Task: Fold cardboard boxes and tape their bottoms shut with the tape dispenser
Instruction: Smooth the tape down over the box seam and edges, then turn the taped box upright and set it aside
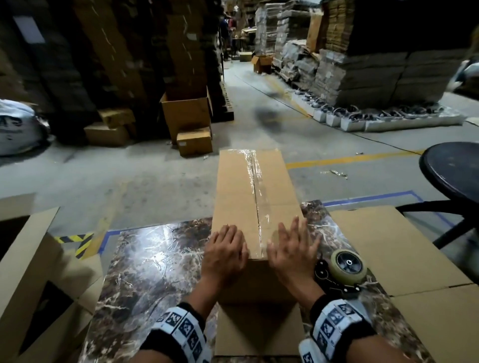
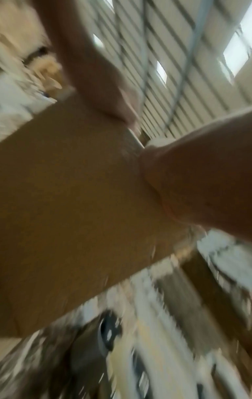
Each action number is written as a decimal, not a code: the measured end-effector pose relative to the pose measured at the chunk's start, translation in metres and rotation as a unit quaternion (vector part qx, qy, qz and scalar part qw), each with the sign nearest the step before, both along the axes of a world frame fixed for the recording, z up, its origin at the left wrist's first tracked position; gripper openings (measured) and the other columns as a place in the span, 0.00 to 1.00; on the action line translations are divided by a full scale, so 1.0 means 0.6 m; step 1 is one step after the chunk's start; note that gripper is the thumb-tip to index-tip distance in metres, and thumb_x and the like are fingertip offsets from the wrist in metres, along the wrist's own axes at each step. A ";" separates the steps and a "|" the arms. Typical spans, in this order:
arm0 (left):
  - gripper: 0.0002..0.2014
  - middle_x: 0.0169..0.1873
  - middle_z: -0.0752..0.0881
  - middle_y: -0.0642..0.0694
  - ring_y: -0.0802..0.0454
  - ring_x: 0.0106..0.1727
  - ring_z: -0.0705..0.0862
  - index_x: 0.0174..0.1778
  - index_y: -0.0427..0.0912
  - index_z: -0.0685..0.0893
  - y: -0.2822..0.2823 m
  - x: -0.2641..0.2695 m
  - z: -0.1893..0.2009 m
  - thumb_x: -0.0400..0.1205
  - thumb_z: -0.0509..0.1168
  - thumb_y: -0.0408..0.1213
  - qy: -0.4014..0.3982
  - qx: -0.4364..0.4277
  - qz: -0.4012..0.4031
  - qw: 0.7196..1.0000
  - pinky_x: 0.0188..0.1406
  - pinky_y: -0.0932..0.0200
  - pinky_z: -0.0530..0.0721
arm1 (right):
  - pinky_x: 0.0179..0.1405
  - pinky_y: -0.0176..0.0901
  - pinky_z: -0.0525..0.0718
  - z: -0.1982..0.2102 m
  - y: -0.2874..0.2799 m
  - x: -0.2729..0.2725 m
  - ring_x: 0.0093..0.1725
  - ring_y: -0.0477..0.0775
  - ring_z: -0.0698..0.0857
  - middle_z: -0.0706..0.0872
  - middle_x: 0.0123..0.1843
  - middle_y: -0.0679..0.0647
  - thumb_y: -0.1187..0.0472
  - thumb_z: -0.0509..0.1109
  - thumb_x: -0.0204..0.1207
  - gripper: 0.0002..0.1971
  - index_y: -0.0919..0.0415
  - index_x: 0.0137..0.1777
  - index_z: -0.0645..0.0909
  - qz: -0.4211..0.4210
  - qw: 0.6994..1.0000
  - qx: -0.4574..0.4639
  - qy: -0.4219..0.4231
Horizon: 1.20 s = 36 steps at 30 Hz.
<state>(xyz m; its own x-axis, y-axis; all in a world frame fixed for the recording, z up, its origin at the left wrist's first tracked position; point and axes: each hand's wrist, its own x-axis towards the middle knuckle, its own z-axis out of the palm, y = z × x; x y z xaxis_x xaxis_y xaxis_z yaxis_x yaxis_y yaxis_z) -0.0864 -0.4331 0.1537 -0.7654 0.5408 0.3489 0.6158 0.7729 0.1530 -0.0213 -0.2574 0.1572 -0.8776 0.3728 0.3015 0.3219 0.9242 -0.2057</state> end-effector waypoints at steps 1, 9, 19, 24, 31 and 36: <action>0.25 0.65 0.85 0.36 0.38 0.67 0.84 0.64 0.37 0.86 -0.010 0.001 -0.006 0.82 0.54 0.49 0.009 0.013 -0.001 1.000 0.64 0.40 0.84 | 0.79 0.76 0.46 -0.003 0.017 0.007 0.86 0.69 0.55 0.59 0.86 0.66 0.37 0.54 0.78 0.34 0.51 0.82 0.65 -0.027 0.999 -0.015 -0.009; 0.25 0.80 0.70 0.49 0.51 0.73 0.78 0.80 0.45 0.72 -0.018 0.027 0.002 0.86 0.56 0.46 -0.149 0.324 0.142 0.923 0.61 0.63 0.74 | 0.62 0.58 0.82 -0.010 0.037 0.036 0.68 0.63 0.80 0.78 0.74 0.61 0.40 0.68 0.79 0.36 0.55 0.82 0.65 -0.186 0.860 -0.457 0.129; 0.12 0.50 0.90 0.43 0.46 0.51 0.88 0.60 0.43 0.86 -0.048 0.013 0.008 0.83 0.69 0.42 -0.359 0.623 0.254 0.647 0.56 0.47 0.86 | 0.70 0.58 0.74 0.078 -0.001 0.044 0.71 0.66 0.77 0.78 0.75 0.60 0.22 0.52 0.74 0.43 0.50 0.80 0.71 -0.106 0.787 -0.597 0.115; 0.16 0.52 0.89 0.36 0.38 0.51 0.87 0.63 0.37 0.84 -0.112 0.046 -0.009 0.87 0.63 0.44 -0.415 0.760 0.275 0.418 0.60 0.42 0.83 | 0.63 0.48 0.76 0.161 -0.032 0.023 0.62 0.56 0.82 0.88 0.59 0.50 0.21 0.36 0.72 0.46 0.49 0.66 0.83 0.068 0.880 -0.461 0.090; 0.15 0.44 0.90 0.37 0.43 0.39 0.89 0.56 0.39 0.89 -0.151 0.177 -0.097 0.79 0.64 0.41 -0.448 0.745 0.348 0.351 0.40 0.47 0.91 | 0.75 0.74 0.60 0.187 -0.077 0.007 0.81 0.61 0.63 0.65 0.83 0.52 0.17 0.57 0.64 0.45 0.41 0.78 0.68 0.206 0.953 -0.122 -0.186; 0.11 0.43 0.81 0.37 0.44 0.42 0.78 0.57 0.36 0.82 -0.151 0.216 -0.137 0.89 0.58 0.39 -0.436 0.642 0.442 0.450 0.50 0.44 0.81 | 0.74 0.86 0.42 0.109 -0.124 0.033 0.86 0.72 0.42 0.41 0.89 0.60 0.11 0.51 0.55 0.61 0.44 0.86 0.46 0.217 0.931 -0.054 -0.288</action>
